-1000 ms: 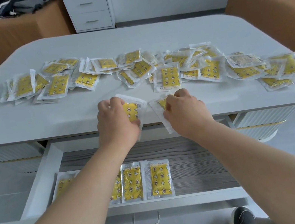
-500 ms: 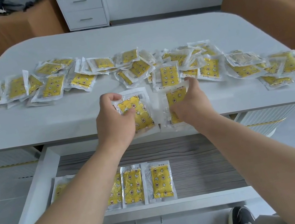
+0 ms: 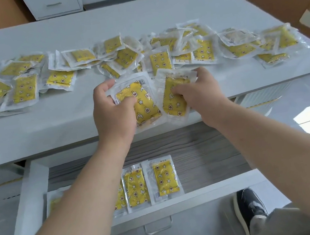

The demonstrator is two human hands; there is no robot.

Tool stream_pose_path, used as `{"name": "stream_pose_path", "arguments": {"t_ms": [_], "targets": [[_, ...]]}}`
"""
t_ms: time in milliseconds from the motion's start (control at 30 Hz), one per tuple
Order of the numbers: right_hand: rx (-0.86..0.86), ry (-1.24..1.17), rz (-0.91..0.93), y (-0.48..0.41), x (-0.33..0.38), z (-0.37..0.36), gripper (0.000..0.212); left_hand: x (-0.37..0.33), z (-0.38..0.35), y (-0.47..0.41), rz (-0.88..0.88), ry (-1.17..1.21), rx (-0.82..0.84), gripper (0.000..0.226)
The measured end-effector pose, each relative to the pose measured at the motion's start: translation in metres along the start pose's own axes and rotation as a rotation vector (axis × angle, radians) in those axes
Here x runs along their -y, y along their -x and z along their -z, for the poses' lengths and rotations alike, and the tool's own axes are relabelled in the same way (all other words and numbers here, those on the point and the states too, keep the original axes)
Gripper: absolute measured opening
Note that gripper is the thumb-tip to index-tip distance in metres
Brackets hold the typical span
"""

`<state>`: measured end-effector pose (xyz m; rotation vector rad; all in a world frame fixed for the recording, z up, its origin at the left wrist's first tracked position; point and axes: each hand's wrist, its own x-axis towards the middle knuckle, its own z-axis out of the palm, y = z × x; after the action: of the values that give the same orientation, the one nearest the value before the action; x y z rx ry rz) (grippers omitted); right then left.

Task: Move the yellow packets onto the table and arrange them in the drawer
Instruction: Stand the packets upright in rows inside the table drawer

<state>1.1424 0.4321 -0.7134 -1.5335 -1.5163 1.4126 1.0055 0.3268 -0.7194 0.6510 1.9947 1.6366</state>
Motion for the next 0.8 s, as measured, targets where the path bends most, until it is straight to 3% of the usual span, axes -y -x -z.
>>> {"name": "stream_pose_path", "arguments": {"t_ms": [300,367,467,600,700,800], "targets": [[0.024,0.041,0.007,0.004,-0.018,0.028,0.049,-0.006,-0.031,0.003,0.014,0.032,0.033,0.043],[0.093,0.140,0.056,0.010,-0.020,0.037,0.048,-0.008,-0.039,0.006,0.001,0.021,0.050,0.039],[0.268,0.480,0.198,0.018,-0.016,0.049,0.040,-0.011,-0.047,0.008,-0.006,-0.005,0.076,0.037],[0.544,0.856,0.177,0.016,-0.037,0.042,0.041,-0.012,-0.048,0.005,0.045,-0.023,0.152,0.038],[0.618,0.954,0.080,0.008,-0.069,0.020,0.049,-0.013,-0.042,0.001,0.074,-0.034,0.162,0.042],[0.630,0.882,-0.028,-0.004,-0.095,0.001,0.060,-0.014,-0.033,-0.003,0.101,-0.018,0.170,0.042]]}}
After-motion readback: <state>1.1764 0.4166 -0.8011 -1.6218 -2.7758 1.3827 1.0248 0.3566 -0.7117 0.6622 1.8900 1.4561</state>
